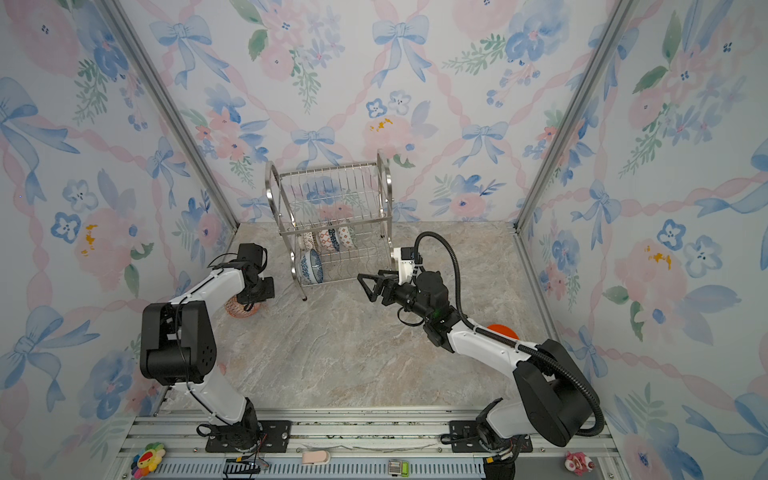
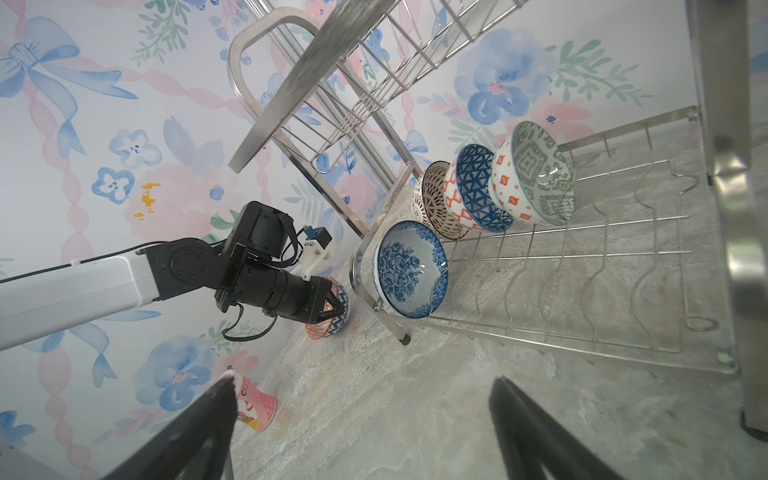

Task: Load the bowls into the dish rack
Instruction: 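Lower the left gripper and grasp the rim of the red-patterned bowl, then lift the red-patterned bowl with the left gripper while the right gripper approaches it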

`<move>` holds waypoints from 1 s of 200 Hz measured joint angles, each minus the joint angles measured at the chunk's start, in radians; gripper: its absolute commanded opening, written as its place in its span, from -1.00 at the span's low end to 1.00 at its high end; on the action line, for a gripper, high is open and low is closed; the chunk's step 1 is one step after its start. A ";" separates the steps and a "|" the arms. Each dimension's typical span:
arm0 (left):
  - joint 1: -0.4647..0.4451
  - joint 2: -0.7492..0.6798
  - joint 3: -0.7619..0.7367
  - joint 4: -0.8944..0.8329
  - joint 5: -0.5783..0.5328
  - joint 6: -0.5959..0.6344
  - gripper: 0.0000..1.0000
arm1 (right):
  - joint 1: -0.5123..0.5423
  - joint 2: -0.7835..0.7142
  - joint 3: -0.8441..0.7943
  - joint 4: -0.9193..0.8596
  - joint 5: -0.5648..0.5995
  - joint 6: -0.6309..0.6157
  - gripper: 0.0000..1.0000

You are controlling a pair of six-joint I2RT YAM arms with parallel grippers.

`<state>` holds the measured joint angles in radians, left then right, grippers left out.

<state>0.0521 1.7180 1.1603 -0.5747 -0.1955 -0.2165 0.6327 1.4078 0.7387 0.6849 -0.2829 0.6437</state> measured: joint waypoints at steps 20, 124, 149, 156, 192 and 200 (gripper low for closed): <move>-0.016 -0.005 -0.005 -0.001 0.000 0.000 -1.00 | -0.015 -0.012 -0.020 0.000 0.000 0.003 0.94; -0.127 -0.200 -0.150 -0.084 0.099 -0.058 -1.00 | -0.103 -0.068 -0.040 -0.004 -0.006 0.011 0.94; -0.184 -0.224 -0.173 -0.096 0.116 -0.085 -1.00 | -0.117 -0.089 -0.040 -0.017 -0.008 0.011 0.93; -0.212 -0.224 -0.176 -0.097 0.115 -0.095 -1.00 | -0.122 -0.095 -0.040 -0.023 -0.008 0.010 0.94; -0.396 -0.224 -0.180 -0.097 0.105 -0.161 -1.00 | -0.135 -0.121 -0.040 -0.072 -0.005 -0.002 0.94; -0.435 -0.223 -0.178 -0.097 0.104 -0.174 -1.00 | -0.137 -0.130 -0.040 -0.090 -0.001 -0.010 0.94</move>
<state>-0.3832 1.4952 0.9821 -0.6720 -0.0914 -0.3908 0.4961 1.2774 0.6987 0.5953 -0.2836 0.6338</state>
